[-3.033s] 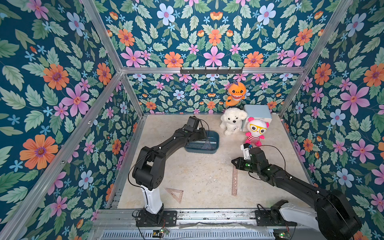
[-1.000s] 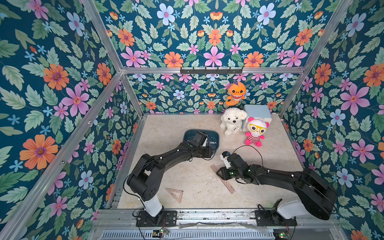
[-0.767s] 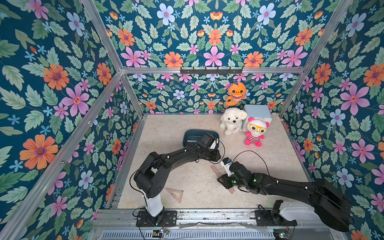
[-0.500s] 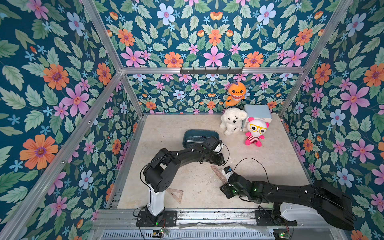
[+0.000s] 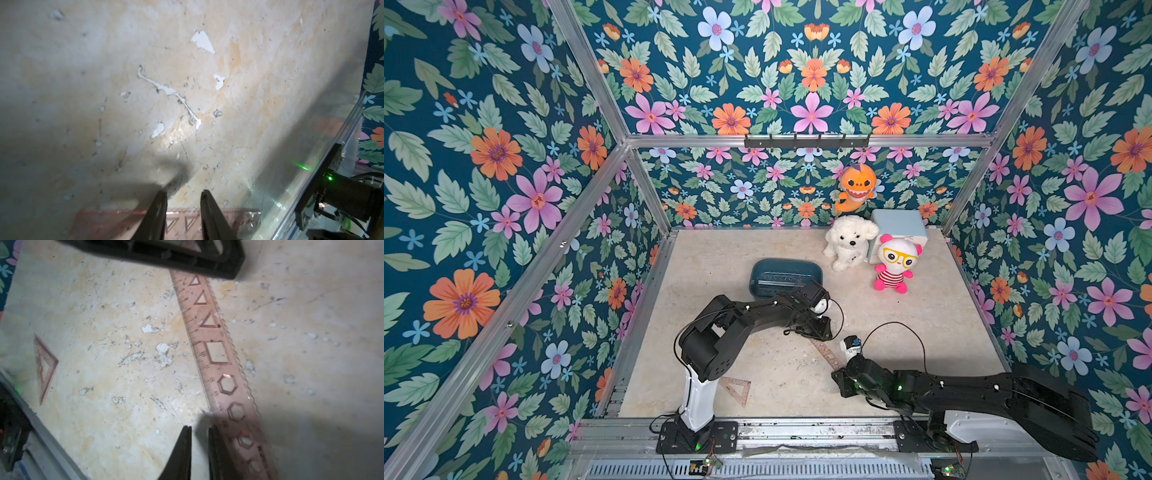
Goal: Put the scattered rulers into the storage box
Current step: Pick up the ruler from the center of the board.
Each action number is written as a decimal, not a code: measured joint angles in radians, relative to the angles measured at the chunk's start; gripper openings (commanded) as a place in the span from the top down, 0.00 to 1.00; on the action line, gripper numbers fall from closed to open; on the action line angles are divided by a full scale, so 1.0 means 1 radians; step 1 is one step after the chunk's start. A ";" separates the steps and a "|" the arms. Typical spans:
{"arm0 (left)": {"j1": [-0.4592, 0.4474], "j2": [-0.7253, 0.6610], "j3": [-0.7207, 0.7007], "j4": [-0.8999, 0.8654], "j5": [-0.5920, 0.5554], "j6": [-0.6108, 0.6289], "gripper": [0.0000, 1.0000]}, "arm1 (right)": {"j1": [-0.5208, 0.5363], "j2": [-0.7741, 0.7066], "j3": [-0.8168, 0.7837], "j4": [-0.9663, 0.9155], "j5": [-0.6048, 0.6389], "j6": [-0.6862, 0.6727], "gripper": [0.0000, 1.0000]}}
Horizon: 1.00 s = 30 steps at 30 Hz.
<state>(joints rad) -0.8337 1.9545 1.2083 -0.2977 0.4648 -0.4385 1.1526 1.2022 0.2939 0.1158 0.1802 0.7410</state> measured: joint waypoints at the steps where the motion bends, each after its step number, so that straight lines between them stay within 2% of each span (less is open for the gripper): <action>1: 0.000 -0.005 -0.006 0.002 -0.001 0.000 0.66 | -0.008 -0.014 -0.005 -0.018 0.011 0.008 0.84; 9: 0.003 -0.056 -0.072 -0.013 -0.013 0.002 0.67 | -0.136 -0.048 -0.038 -0.019 0.041 0.023 0.84; 20: 0.004 -0.111 -0.171 0.026 0.040 -0.001 0.68 | -0.320 0.203 0.103 0.124 -0.013 -0.094 0.85; 30: 0.000 -0.119 -0.203 0.069 0.080 -0.001 0.66 | -0.379 0.386 0.249 0.216 -0.131 -0.192 0.84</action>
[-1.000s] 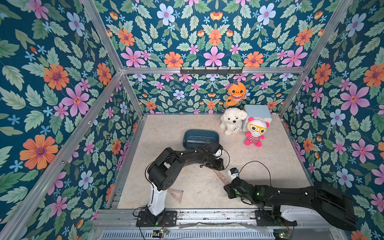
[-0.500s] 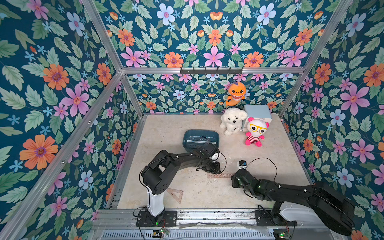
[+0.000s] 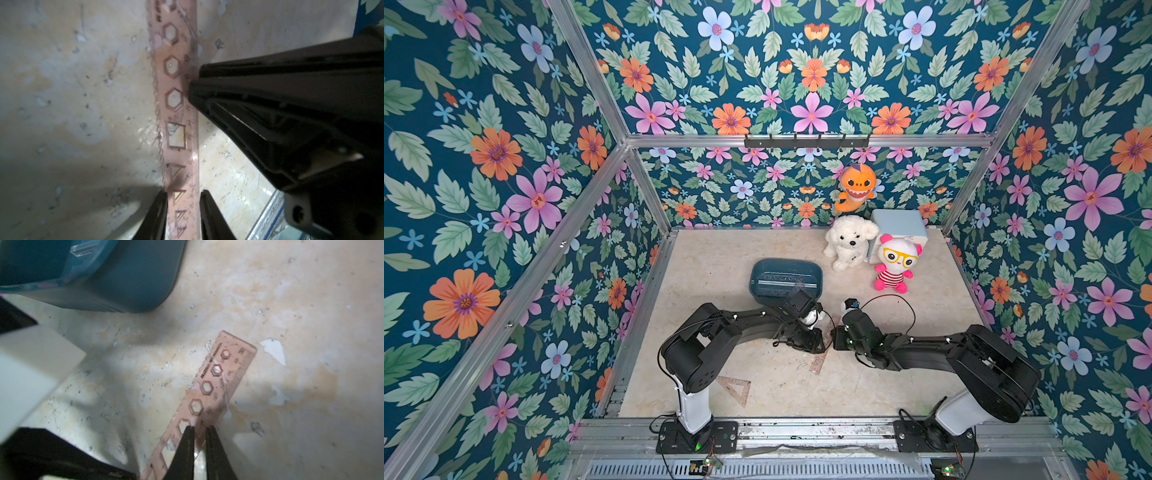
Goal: Put the scattered rulers into the storage box
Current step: Pick up the ruler from the center of the board.
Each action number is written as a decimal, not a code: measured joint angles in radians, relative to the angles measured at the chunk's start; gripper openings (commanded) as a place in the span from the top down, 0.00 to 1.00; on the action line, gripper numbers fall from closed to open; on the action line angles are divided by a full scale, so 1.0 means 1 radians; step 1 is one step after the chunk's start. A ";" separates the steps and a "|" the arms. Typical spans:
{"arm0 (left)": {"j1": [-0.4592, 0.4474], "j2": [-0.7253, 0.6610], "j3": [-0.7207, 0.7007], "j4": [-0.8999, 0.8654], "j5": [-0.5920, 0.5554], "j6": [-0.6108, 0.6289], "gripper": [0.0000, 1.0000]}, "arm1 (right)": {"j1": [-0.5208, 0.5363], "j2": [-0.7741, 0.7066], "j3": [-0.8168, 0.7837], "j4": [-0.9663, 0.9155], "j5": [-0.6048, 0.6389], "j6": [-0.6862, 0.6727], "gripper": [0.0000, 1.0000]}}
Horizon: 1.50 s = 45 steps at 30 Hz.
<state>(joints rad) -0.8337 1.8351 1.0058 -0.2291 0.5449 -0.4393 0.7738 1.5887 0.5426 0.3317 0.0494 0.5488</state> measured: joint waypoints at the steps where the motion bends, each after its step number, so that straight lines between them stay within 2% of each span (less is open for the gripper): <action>1: 0.000 0.000 -0.001 0.004 0.003 0.000 0.65 | -0.003 0.011 0.004 0.015 -0.014 -0.002 0.84; 7: -0.002 0.000 -0.005 0.027 0.039 -0.008 0.56 | -0.035 0.026 0.004 0.059 -0.098 -0.018 0.84; 14: 0.067 -0.037 -0.044 0.055 0.015 -0.082 0.57 | -0.055 -0.057 -0.030 0.024 -0.164 -0.008 0.96; 25: 0.092 -0.027 -0.045 0.092 0.003 -0.135 0.57 | -0.056 -0.011 -0.047 0.070 -0.225 0.032 0.99; 34: 0.093 0.006 -0.026 0.119 0.042 -0.138 0.56 | -0.056 0.019 -0.089 0.193 -0.239 0.049 1.00; 37: 0.090 0.035 -0.016 0.180 0.059 -0.138 0.56 | -0.056 0.037 -0.099 0.242 -0.244 0.058 1.00; 41: 0.085 0.058 -0.008 0.214 0.087 -0.142 0.62 | -0.056 0.051 -0.106 0.278 -0.249 0.070 1.00; 45: 0.080 0.070 -0.005 0.221 0.083 -0.132 0.79 | -0.058 0.053 -0.112 0.292 -0.241 0.079 1.00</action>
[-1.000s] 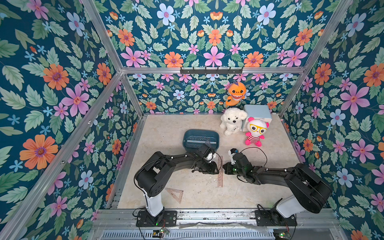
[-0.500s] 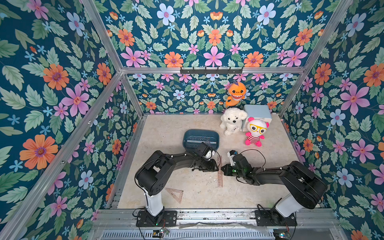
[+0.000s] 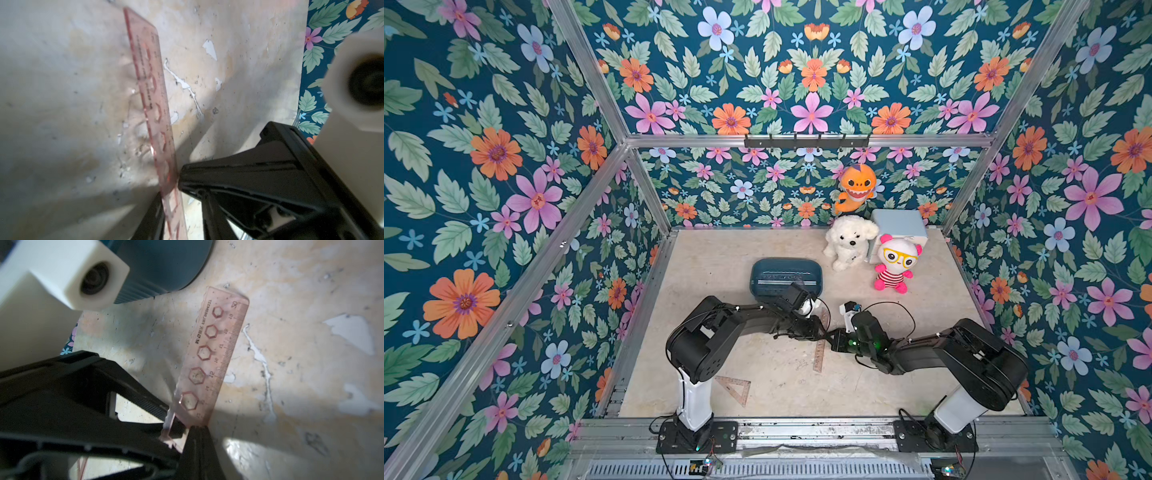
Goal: Put the scattered rulers into the storage box
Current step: Pick up the ruler from the center of the board, then place the ruler in the storage box.
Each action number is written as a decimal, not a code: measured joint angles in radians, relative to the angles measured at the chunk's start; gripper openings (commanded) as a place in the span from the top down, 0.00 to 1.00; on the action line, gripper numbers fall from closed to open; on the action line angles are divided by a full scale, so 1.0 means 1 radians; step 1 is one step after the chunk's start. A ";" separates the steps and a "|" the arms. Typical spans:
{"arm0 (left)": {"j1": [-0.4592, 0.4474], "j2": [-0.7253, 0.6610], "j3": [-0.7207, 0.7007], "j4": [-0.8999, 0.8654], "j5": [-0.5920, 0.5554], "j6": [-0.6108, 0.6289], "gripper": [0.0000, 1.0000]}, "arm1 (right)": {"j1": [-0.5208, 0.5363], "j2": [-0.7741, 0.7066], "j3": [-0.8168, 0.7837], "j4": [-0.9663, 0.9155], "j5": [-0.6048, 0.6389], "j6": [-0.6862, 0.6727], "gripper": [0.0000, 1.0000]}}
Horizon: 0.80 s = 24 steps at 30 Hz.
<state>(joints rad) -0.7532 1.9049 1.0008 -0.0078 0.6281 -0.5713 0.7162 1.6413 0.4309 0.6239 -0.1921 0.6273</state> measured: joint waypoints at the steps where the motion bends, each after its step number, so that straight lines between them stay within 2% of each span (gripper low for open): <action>1: -0.002 0.001 -0.001 -0.005 -0.001 -0.007 0.83 | 0.000 0.000 -0.002 0.002 0.002 0.000 1.00; 4: -0.003 -0.009 0.000 -0.035 -0.024 -0.015 1.00 | 0.002 -0.032 -0.003 -0.042 -0.001 -0.004 1.00; 9: -0.003 -0.114 0.074 -0.183 -0.116 -0.029 1.00 | -0.013 -0.223 0.011 -0.244 0.020 -0.043 0.98; 13: 0.021 -0.229 0.126 -0.185 -0.207 -0.087 1.00 | -0.039 -0.369 0.027 -0.348 0.041 -0.073 0.98; 18: 0.069 -0.298 0.122 -0.167 -0.410 -0.287 1.00 | -0.043 -0.445 0.057 -0.439 0.054 -0.103 0.98; 24: 0.074 -0.326 0.085 -0.061 -0.682 -0.557 1.00 | -0.061 -0.478 0.069 -0.473 0.037 -0.124 0.98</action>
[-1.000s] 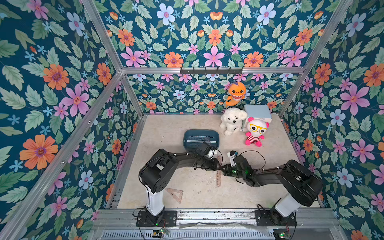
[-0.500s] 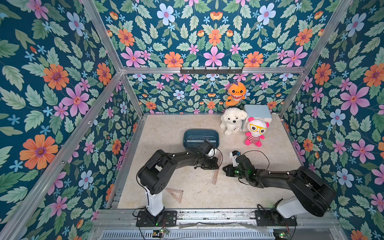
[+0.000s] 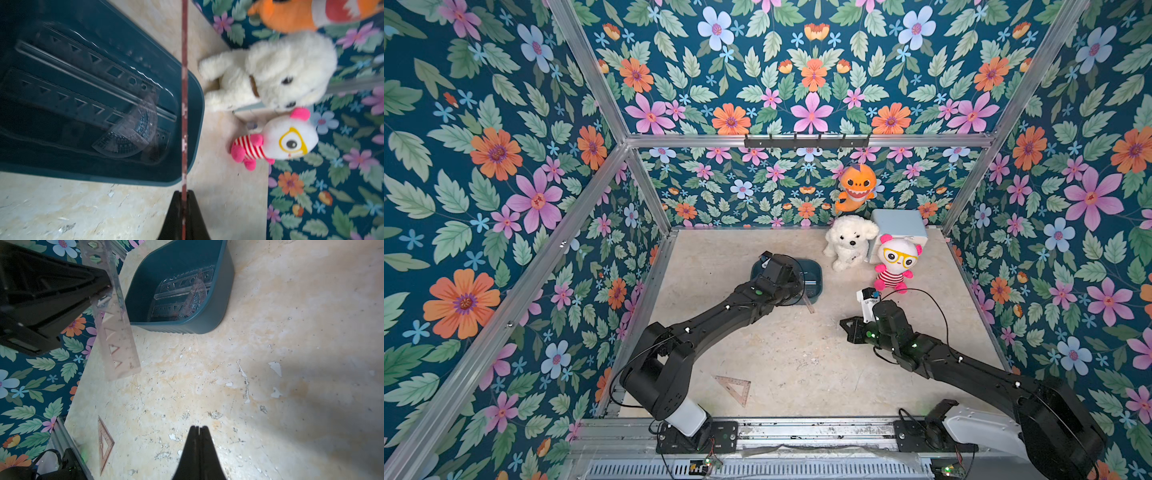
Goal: Put the scattered rulers into the storage box
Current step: Place the ruler in the storage box.
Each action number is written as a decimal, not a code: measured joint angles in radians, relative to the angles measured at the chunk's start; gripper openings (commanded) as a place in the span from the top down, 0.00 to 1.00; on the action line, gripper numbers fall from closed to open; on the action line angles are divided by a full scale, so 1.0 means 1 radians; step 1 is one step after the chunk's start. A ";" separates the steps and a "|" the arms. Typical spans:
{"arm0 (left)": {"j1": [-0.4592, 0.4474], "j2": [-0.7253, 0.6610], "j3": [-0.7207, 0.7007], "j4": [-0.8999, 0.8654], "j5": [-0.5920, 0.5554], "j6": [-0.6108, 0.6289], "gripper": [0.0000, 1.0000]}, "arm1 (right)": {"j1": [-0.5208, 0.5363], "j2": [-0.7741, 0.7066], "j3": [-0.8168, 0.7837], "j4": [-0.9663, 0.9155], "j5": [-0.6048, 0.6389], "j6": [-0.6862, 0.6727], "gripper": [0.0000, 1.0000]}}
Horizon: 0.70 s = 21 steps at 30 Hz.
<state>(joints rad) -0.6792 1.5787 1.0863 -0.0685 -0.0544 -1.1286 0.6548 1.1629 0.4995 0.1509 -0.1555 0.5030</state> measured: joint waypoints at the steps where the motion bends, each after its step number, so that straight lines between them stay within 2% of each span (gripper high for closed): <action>1: 0.002 0.005 -0.003 0.019 -0.039 -0.032 1.00 | -0.003 -0.006 0.001 -0.003 -0.004 -0.002 0.98; 4: 0.009 0.040 0.000 0.103 -0.141 -0.129 1.00 | -0.016 -0.028 0.010 -0.014 -0.027 -0.008 0.98; 8: 0.026 0.105 -0.040 0.252 -0.211 -0.226 1.00 | -0.040 -0.063 0.021 -0.039 -0.063 -0.025 0.98; 17: 0.033 0.240 -0.059 0.454 -0.254 -0.336 1.00 | -0.110 -0.137 0.008 -0.104 -0.132 -0.053 0.97; 21: 0.027 0.277 -0.047 0.481 -0.253 -0.361 0.93 | -0.137 -0.142 -0.005 -0.111 -0.158 -0.059 0.97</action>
<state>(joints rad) -0.6518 1.8557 1.0397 0.4126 -0.3073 -1.4899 0.5175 1.0210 0.4946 0.0395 -0.3130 0.4438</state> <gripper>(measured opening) 0.085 0.049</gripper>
